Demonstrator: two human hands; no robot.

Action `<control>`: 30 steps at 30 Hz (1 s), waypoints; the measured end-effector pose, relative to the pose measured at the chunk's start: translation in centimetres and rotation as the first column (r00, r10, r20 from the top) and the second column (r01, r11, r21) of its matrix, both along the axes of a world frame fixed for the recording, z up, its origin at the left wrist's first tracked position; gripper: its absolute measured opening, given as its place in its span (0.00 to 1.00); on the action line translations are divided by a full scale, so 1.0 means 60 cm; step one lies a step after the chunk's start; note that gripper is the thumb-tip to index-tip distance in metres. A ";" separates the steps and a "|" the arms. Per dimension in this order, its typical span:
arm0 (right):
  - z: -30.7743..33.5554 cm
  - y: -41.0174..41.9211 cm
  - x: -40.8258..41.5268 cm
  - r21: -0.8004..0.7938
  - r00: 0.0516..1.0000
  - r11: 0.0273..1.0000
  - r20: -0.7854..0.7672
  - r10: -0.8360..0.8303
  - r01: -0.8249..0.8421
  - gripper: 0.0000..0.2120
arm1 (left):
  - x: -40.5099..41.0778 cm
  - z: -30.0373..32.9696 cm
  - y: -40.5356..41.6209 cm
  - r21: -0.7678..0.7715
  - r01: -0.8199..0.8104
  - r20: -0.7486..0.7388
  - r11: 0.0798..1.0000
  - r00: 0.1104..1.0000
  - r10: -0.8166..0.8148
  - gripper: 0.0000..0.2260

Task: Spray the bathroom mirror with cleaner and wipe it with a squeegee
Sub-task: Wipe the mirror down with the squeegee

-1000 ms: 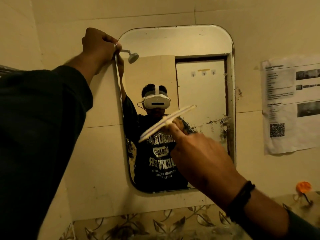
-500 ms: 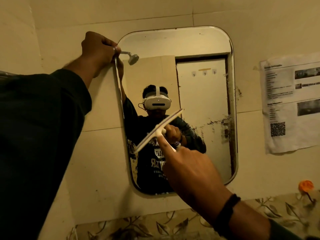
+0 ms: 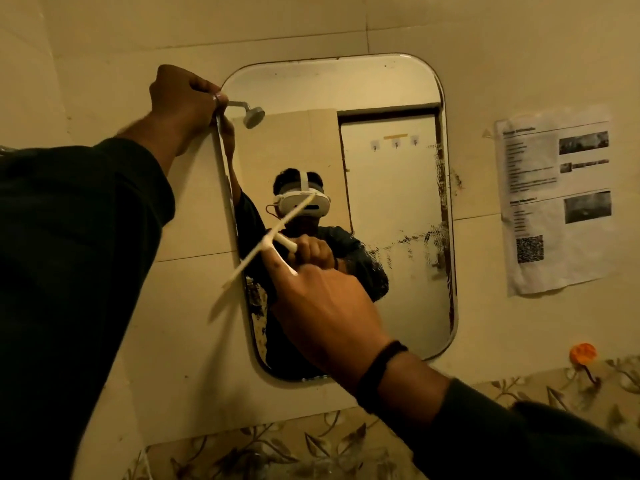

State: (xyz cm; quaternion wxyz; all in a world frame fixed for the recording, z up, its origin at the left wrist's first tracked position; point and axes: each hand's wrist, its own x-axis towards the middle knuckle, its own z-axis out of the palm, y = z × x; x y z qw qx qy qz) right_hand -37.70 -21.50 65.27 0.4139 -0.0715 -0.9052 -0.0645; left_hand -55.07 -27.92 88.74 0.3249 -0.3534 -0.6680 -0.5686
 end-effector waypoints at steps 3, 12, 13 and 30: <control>-0.055 0.022 0.025 -0.031 0.998 0.999 0.044 -0.042 0.043 0.31 | 0.001 0.001 0.001 0.004 0.010 0.003 1.000 1.000 -0.010 0.08; -0.010 -0.032 -0.015 0.006 0.995 0.998 -0.078 0.066 -0.066 0.26 | -0.003 -0.002 0.002 0.009 -0.010 -0.002 1.000 1.000 0.010 0.07; -0.009 -0.035 -0.022 0.002 0.995 0.998 -0.072 0.070 -0.070 0.26 | -0.005 -0.001 0.003 0.009 -0.007 0.002 1.000 1.000 0.007 0.07; -0.034 -0.022 0.002 -0.063 0.998 0.997 -0.030 0.047 -0.049 0.27 | -0.007 0.000 0.001 0.006 0.006 -0.012 1.000 1.000 -0.006 0.07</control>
